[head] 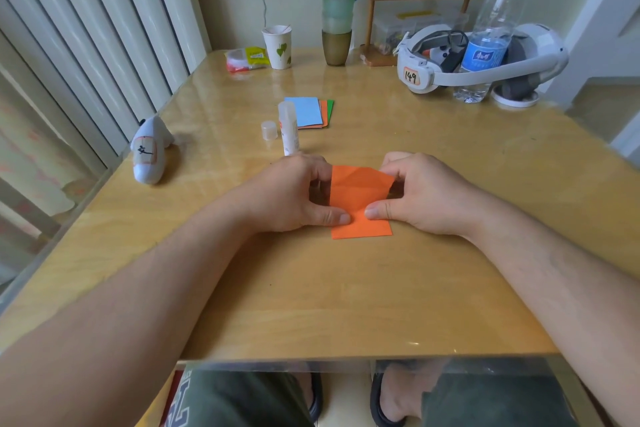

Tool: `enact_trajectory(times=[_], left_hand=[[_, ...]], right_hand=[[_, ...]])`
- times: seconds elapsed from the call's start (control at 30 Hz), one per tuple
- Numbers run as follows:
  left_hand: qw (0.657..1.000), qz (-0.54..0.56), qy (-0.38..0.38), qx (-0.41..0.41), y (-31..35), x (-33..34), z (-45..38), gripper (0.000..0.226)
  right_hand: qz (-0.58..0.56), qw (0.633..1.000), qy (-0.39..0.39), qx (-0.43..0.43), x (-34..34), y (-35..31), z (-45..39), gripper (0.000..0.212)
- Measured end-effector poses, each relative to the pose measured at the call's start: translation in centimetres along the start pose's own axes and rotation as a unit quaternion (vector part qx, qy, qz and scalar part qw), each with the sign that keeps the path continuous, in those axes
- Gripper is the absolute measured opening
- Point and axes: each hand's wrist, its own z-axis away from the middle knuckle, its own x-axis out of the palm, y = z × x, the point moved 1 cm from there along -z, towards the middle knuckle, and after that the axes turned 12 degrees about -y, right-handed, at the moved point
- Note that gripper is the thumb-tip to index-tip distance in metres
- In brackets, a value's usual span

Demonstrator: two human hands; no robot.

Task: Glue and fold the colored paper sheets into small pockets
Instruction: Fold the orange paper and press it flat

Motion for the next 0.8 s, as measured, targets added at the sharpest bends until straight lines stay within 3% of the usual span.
enact_trajectory(times=[0.27,0.63,0.8], left_hand=[[0.999,-0.010,0.033,0.033,0.67,0.56,-0.20,0.031],[0.999,0.002,0.044,0.029,0.15,0.20,0.41,0.021],[0.999,0.000,0.040,0.014,0.56,-0.08,0.47,0.027]], right_hand=[[0.010,1.000,-0.001,-0.010,0.64,-0.76,-0.12,0.024],[0.038,0.999,0.015,0.017,0.16,-0.31,0.01,0.030],[0.044,0.999,0.019,0.019,-0.02,-0.29,0.00,0.032]])
